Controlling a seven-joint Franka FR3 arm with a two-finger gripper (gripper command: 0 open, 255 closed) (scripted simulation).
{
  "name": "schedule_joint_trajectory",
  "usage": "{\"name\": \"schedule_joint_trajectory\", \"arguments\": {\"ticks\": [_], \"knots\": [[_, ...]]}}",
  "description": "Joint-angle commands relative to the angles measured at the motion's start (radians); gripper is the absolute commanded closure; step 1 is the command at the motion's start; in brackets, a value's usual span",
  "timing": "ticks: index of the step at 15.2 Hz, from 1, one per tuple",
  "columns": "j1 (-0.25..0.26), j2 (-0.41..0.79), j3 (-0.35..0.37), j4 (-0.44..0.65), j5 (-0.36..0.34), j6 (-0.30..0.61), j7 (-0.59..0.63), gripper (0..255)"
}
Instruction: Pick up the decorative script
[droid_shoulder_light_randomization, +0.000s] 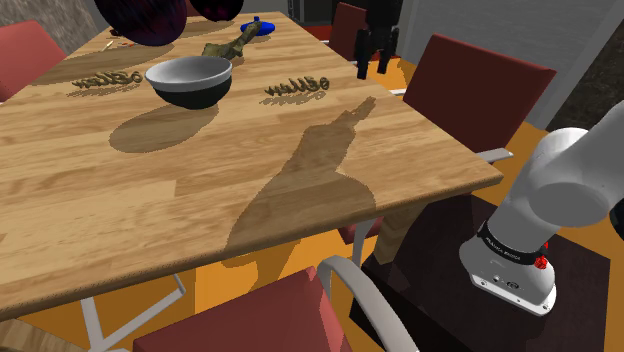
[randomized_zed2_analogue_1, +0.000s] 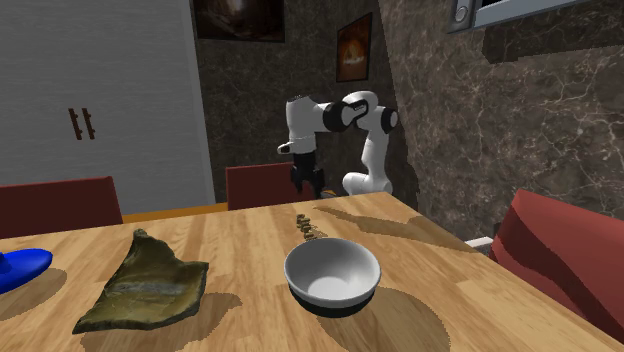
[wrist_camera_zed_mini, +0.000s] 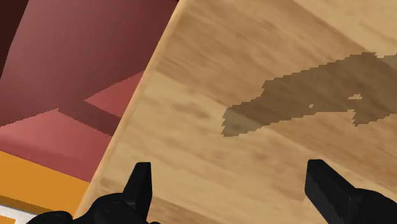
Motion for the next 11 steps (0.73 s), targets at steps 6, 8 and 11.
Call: {"name": "schedule_joint_trajectory", "arguments": {"ticks": [6,8,11], "knots": [[0.048,0.243,0.009,0.26,0.1,-0.021,-0.058,0],[0.058,0.314,0.015,0.345,0.127,-0.036,-0.072,0],[0.069,0.424,0.025,0.487,0.167,-0.068,-0.089,0]]}}
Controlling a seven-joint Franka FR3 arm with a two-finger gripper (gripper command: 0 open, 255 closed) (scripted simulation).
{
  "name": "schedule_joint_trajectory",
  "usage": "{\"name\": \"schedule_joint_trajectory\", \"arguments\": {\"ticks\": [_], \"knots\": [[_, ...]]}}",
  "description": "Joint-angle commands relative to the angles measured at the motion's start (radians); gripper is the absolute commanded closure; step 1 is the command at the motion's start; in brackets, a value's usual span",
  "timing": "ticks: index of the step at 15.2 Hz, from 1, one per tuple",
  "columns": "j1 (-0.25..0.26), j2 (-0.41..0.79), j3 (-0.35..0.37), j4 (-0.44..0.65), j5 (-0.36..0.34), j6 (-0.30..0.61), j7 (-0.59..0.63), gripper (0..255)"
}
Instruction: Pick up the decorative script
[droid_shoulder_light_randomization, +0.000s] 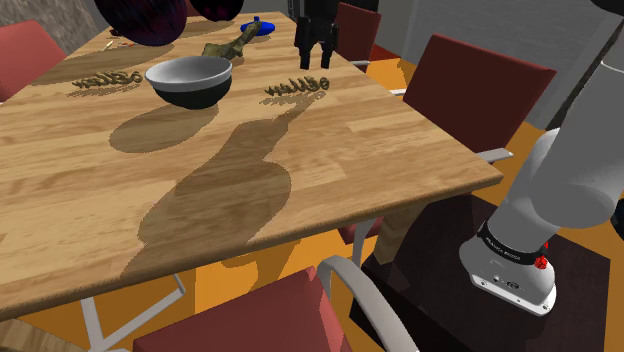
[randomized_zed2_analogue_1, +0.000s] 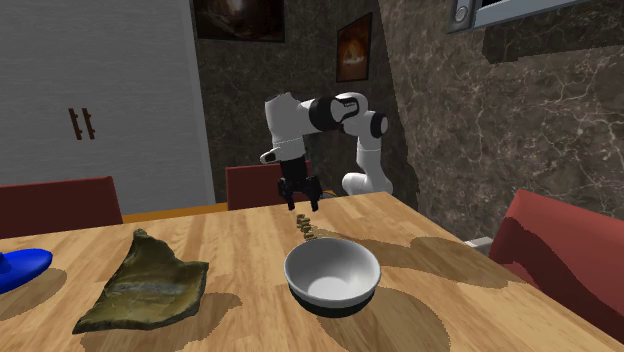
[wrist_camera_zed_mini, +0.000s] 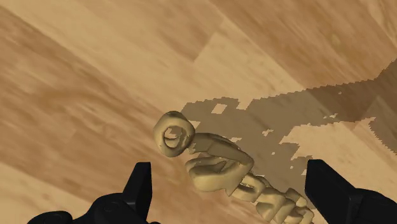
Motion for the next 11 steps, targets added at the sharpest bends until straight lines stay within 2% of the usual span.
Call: {"name": "schedule_joint_trajectory", "arguments": {"ticks": [1,10,11], "knots": [[0.006,0.053,0.007,0.069,0.02,-0.016,-0.007,0],[0.009,0.041,0.009,-0.047,0.021,0.086,-0.029,0],[0.008,0.04,0.009,-0.049,0.021,0.086,-0.03,255]]}}
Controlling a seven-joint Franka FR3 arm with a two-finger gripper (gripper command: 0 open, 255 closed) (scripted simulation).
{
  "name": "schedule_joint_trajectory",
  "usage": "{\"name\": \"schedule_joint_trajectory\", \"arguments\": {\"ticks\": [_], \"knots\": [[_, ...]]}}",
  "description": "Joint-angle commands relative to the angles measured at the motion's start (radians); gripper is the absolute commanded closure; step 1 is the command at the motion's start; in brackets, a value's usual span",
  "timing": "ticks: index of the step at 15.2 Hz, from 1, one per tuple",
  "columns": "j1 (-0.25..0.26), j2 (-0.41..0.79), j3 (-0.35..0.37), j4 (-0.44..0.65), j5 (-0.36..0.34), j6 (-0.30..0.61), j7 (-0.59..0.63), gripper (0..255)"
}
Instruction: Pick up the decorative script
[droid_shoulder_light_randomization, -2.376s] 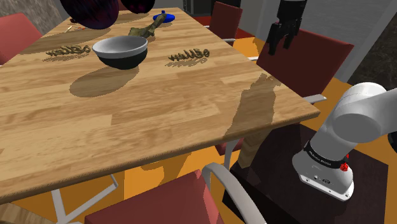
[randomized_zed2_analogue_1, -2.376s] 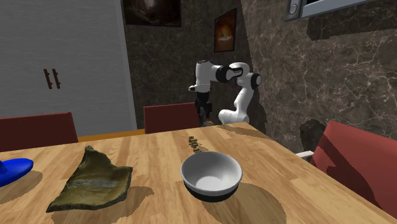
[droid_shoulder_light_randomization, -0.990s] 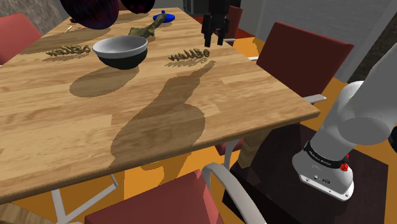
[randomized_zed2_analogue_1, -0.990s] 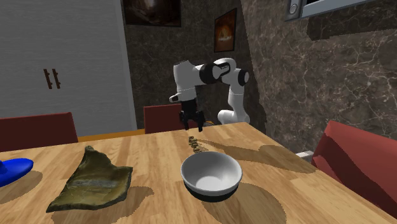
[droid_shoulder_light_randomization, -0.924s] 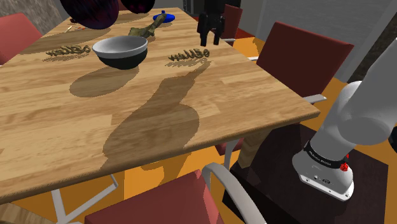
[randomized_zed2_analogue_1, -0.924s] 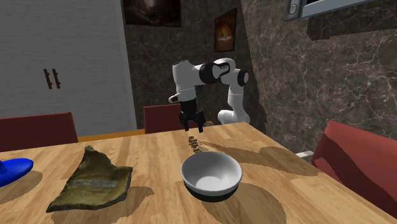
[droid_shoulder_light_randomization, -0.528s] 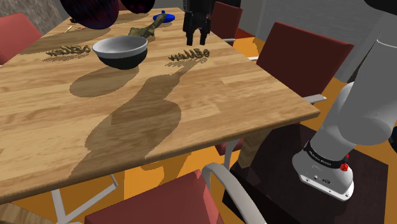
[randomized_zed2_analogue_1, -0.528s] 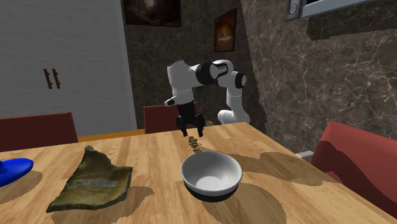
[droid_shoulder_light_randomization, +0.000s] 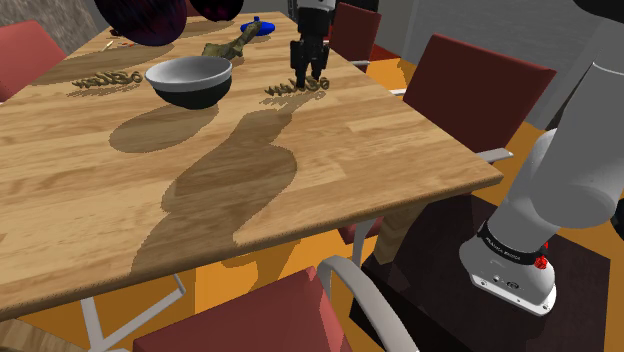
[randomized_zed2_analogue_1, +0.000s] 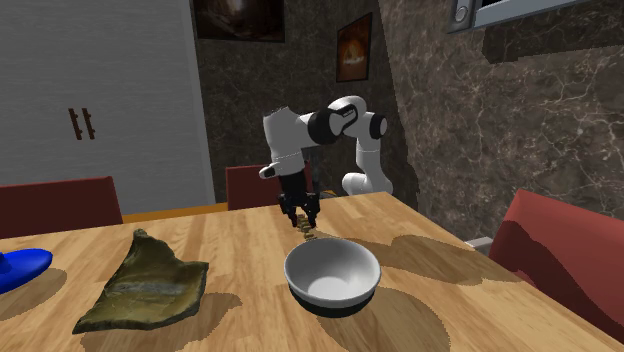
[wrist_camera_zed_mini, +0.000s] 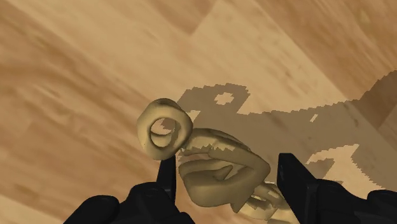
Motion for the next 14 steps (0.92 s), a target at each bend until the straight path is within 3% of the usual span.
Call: {"name": "schedule_joint_trajectory", "arguments": {"ticks": [1,9,14], "knots": [[0.0,-0.002,0.0,-0.005,0.0,0.004,-0.001,255],[0.0,0.0,0.0,-0.002,0.0,0.003,0.0,255],[-0.002,0.007,-0.001,0.073,-0.001,-0.064,0.015,255]]}}
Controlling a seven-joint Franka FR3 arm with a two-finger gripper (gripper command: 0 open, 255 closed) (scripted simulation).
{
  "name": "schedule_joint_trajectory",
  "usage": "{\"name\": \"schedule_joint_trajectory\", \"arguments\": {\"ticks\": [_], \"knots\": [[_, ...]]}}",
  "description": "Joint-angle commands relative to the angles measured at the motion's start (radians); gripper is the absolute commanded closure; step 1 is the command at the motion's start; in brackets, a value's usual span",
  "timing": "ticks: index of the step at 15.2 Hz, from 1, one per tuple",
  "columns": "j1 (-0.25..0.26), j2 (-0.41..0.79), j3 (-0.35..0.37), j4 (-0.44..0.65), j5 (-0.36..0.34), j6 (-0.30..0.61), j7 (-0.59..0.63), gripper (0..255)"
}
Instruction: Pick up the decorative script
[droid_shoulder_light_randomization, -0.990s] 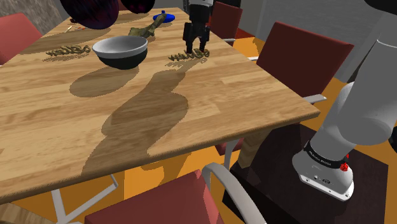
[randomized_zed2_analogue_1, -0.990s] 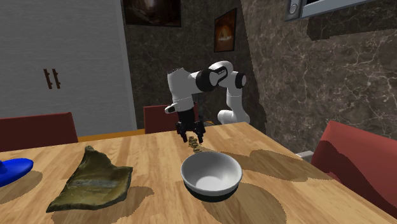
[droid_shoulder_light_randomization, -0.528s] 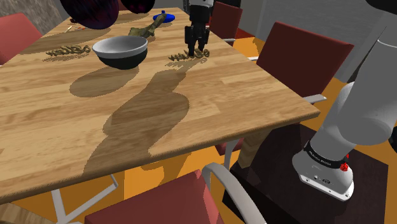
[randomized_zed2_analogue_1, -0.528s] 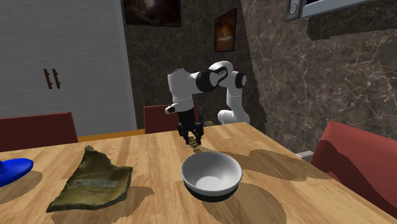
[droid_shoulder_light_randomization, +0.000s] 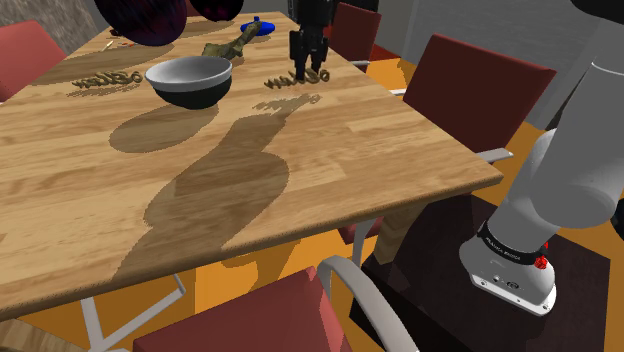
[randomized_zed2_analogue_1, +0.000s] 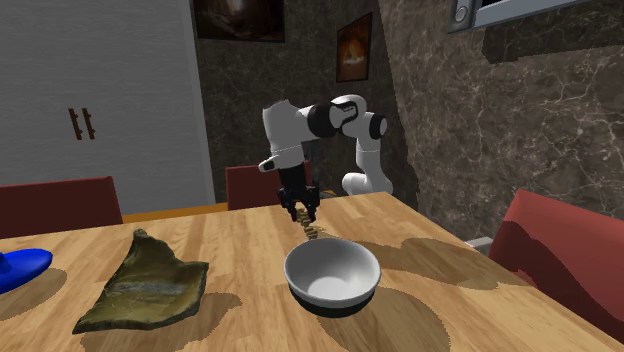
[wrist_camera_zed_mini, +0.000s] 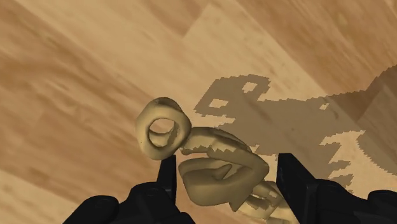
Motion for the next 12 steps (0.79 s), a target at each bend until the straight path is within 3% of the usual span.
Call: {"name": "schedule_joint_trajectory", "arguments": {"ticks": [1,12], "knots": [[0.0,0.003,0.0,0.03,0.0,-0.027,0.007,255],[-0.005,0.035,-0.002,0.196,0.001,-0.157,0.035,255]]}}
